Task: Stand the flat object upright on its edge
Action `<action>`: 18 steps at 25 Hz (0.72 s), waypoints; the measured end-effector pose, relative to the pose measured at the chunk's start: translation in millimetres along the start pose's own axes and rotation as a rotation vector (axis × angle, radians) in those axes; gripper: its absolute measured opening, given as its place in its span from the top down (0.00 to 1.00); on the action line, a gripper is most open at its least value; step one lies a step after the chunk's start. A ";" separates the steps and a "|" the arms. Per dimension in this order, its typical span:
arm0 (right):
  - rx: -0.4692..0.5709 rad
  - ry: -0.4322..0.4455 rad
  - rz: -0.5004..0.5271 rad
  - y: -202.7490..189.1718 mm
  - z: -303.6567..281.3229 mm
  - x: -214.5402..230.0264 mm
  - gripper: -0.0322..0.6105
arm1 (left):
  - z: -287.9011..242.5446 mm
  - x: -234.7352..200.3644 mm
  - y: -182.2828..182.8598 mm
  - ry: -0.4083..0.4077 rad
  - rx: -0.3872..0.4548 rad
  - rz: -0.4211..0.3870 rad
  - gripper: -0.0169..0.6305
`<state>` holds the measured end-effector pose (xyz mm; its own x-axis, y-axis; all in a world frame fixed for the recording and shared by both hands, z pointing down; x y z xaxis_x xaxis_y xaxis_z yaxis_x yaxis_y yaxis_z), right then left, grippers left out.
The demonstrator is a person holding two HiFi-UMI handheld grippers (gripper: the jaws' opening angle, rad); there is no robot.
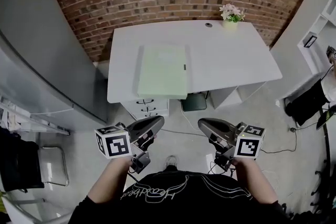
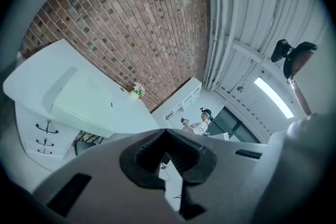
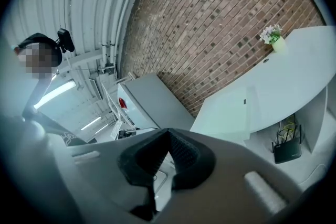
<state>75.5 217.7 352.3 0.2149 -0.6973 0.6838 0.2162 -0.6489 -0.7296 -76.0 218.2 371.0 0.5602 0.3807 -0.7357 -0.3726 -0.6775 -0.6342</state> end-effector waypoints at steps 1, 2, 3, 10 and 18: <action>0.004 -0.005 -0.003 4.3 -4.9 6.4 0.94 | -2.3 -8.6 7.4 0.008 -0.003 0.001 0.97; 0.009 -0.009 -0.006 8.2 -9.0 12.1 0.94 | -4.5 -16.4 14.1 0.015 -0.005 0.003 0.97; 0.013 -0.013 -0.010 11.5 -12.2 17.6 0.94 | -6.6 -23.4 20.1 0.022 -0.007 0.004 0.97; 0.028 -0.050 -0.033 28.3 -21.2 57.3 0.94 | -22.9 -61.1 47.3 0.097 -0.013 0.009 0.97; 0.020 -0.043 -0.072 52.8 -36.5 111.2 0.94 | -44.4 -104.8 77.5 0.220 -0.005 0.001 0.97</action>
<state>76.0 94.7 389.4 0.2389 -0.6348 0.7348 0.2513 -0.6906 -0.6782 -130.8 97.9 409.5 0.7083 0.2338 -0.6661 -0.3699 -0.6807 -0.6323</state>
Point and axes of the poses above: the fingertips, and each gripper's own axes: z backward along the fingers, x to its right, y out of its top, the point moved 2 cm from there along z, backward along the fingers, and after that the axes turned 9 degrees about y, right-handed, at the moved point
